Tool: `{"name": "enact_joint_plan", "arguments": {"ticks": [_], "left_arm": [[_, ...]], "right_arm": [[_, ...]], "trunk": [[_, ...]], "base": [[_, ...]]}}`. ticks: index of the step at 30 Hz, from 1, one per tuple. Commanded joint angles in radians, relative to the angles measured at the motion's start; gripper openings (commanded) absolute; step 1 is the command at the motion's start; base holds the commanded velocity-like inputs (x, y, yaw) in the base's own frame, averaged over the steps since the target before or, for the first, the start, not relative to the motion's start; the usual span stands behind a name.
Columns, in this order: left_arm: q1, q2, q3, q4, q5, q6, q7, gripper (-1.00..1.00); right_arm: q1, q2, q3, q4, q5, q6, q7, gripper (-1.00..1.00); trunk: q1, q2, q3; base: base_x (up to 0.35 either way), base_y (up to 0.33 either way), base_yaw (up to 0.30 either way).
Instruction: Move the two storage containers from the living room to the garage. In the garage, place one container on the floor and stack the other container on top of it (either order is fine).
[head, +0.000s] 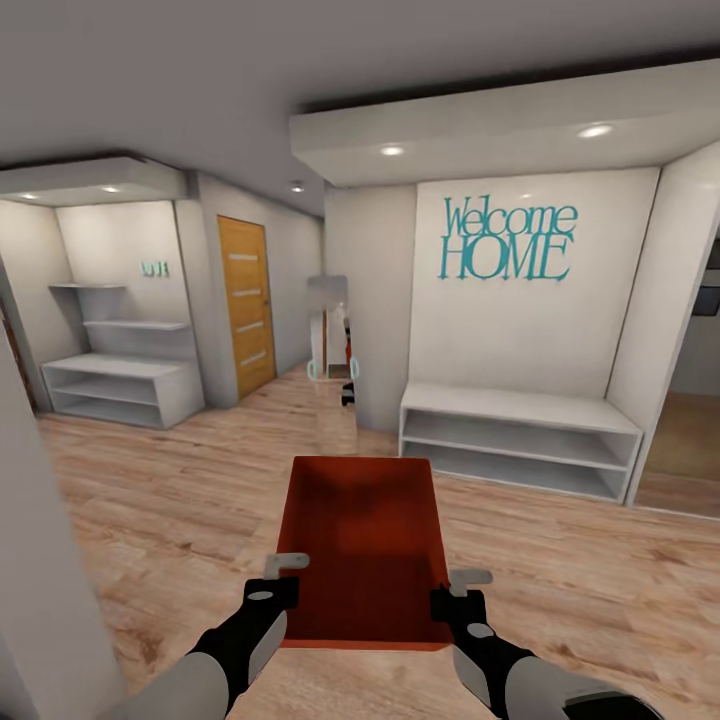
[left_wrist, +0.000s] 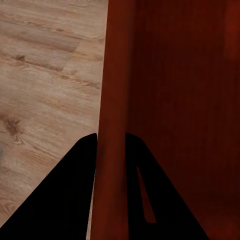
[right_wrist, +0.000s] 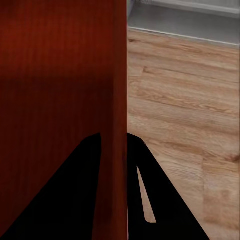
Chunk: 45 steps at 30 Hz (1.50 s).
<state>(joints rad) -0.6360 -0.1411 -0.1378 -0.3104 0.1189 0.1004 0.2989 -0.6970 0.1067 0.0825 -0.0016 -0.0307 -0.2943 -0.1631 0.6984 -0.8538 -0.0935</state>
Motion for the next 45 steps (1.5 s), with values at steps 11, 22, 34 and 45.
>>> {"name": "enact_joint_plan", "arguments": {"ticks": [11, 22, 34, 45], "left_arm": [[-0.001, 0.005, 0.038, -0.001, 0.004, 0.008, 0.017, -1.0], [-0.001, 0.005, 0.038, -0.001, 0.003, 0.008, 0.017, -1.0], [-0.001, 0.005, 0.037, 0.002, 0.004, -0.048, 0.018, -1.0], [-0.001, 0.005, 0.038, 0.003, 0.004, -0.047, 0.016, -1.0]], "right_arm": [[-0.001, 0.001, -0.04, -0.003, 0.012, -0.009, -0.002, -1.0], [-0.001, 0.001, -0.04, -0.003, 0.012, -0.009, -0.002, -1.0], [-0.001, 0.001, -0.04, -0.003, 0.012, -0.009, -0.001, -1.0], [-0.001, 0.001, -0.04, -0.003, 0.012, -0.009, -0.001, -1.0]], "trunk": [[0.001, -0.001, -0.002], [0.001, -0.001, -0.002], [0.001, -0.001, -0.002], [0.001, -0.001, -0.002]], "base": [[0.319, 0.0, 0.0], [0.319, 0.0, 0.042], [0.319, 0.0, 0.257], [0.319, 0.0, 0.272]]}}
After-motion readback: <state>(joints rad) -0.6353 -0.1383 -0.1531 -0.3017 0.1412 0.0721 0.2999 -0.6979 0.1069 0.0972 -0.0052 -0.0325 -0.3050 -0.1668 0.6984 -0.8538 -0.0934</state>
